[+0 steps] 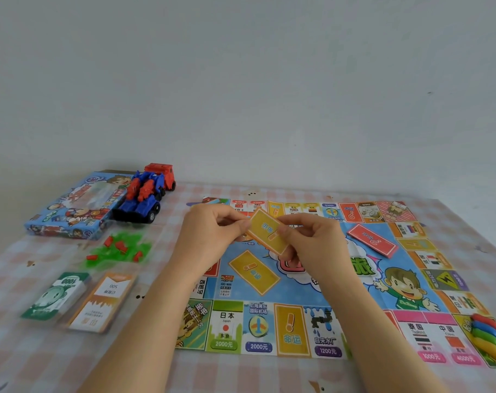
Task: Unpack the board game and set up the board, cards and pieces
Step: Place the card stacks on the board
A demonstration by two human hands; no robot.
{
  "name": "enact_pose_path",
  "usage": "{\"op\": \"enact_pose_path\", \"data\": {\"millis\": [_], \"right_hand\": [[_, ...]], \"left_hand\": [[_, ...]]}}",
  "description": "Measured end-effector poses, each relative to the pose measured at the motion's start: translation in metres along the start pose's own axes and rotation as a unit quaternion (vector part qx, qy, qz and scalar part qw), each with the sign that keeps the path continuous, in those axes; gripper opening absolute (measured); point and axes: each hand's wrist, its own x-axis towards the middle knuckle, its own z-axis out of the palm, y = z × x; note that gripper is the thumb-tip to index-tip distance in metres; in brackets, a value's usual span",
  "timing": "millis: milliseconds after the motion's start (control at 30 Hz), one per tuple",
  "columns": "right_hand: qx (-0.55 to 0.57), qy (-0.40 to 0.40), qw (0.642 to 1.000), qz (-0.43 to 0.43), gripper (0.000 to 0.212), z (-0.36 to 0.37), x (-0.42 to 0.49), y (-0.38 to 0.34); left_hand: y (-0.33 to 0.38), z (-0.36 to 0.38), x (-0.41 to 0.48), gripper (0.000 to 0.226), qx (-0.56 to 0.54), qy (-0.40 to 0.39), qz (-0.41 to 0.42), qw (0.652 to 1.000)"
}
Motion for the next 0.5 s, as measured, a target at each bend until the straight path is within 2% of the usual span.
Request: {"op": "enact_pose_path", "data": {"millis": [100,200,367,500], "right_hand": [[-0.007,0.008,1.0,-0.002,0.013,0.001,0.0,0.0],[-0.106,0.049,0.992,-0.053,0.019,0.004,0.0,0.003],[-0.288,0.059,0.941,-0.167,0.046,0.007,-0.006,0.001],[-0.345,0.047,0.912,-0.217,0.051,0.006,-0.012,-0.009]], "left_hand": [[0.002,0.0,0.0,0.004,-0.017,-0.001,-0.016,1.0],[0.004,0.0,0.0,0.003,-0.054,0.005,-0.052,0.997],[0.004,-0.006,0.001,0.004,-0.122,0.004,-0.111,0.986],[0.004,-0.008,0.003,0.003,-0.141,-0.01,-0.131,0.981]]}}
